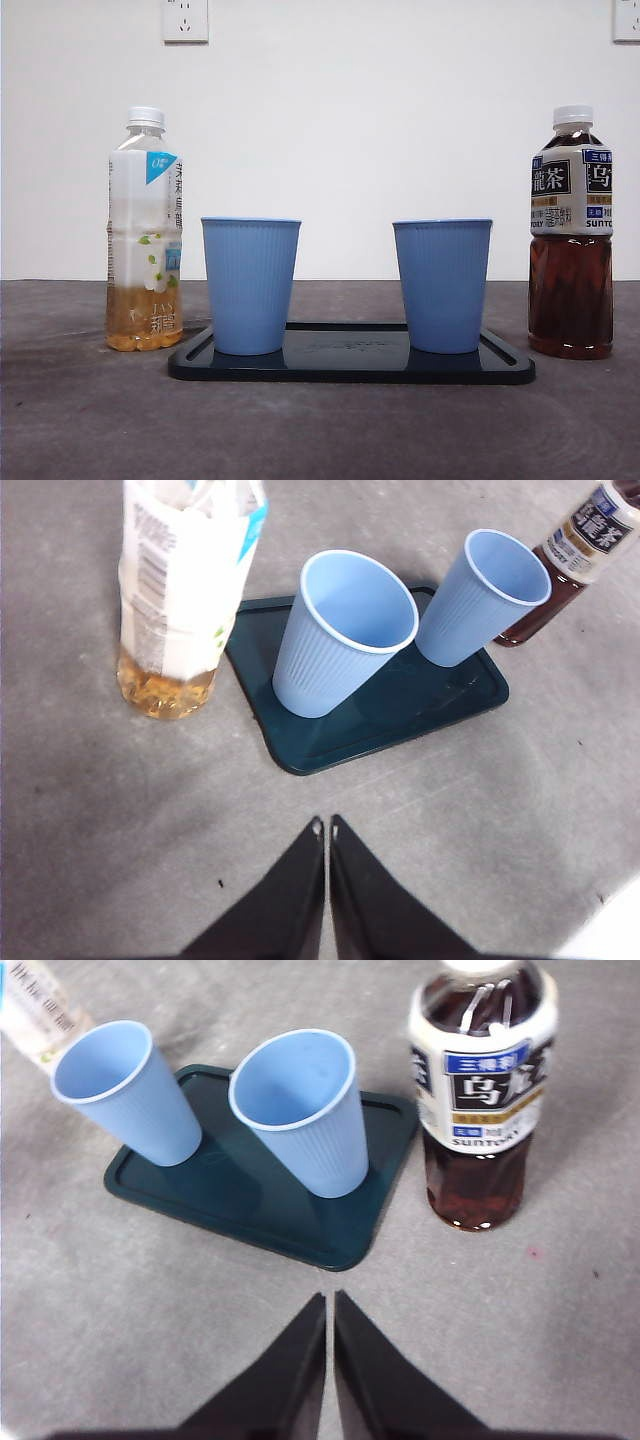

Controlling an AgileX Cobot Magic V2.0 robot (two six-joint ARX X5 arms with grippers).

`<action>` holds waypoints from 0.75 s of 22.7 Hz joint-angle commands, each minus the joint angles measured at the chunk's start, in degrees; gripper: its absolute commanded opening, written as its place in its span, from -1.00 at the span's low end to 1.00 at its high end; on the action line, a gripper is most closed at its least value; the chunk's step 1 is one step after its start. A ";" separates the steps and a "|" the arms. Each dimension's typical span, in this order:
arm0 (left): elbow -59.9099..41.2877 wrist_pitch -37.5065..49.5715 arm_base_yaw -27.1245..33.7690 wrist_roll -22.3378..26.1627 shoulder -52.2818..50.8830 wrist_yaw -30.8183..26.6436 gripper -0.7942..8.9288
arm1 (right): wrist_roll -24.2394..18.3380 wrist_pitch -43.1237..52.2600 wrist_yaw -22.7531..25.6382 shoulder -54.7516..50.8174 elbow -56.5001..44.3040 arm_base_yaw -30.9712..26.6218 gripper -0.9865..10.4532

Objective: Pour the drink into the cup

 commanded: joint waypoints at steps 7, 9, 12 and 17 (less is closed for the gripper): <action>1.18 0.68 -0.15 0.90 0.28 0.31 0.12 | 0.96 0.44 -0.02 0.17 0.92 0.24 -0.07; 1.18 0.68 -0.15 0.90 0.28 0.31 0.12 | 0.96 0.44 -0.02 0.17 0.92 0.24 -0.07; 1.18 0.68 -0.15 0.90 0.28 0.31 0.12 | 1.14 0.46 0.00 0.20 0.92 0.24 -0.07; 1.18 0.70 -0.15 0.90 0.28 0.31 0.12 | 5.16 3.80 0.44 1.25 -0.94 1.62 -0.07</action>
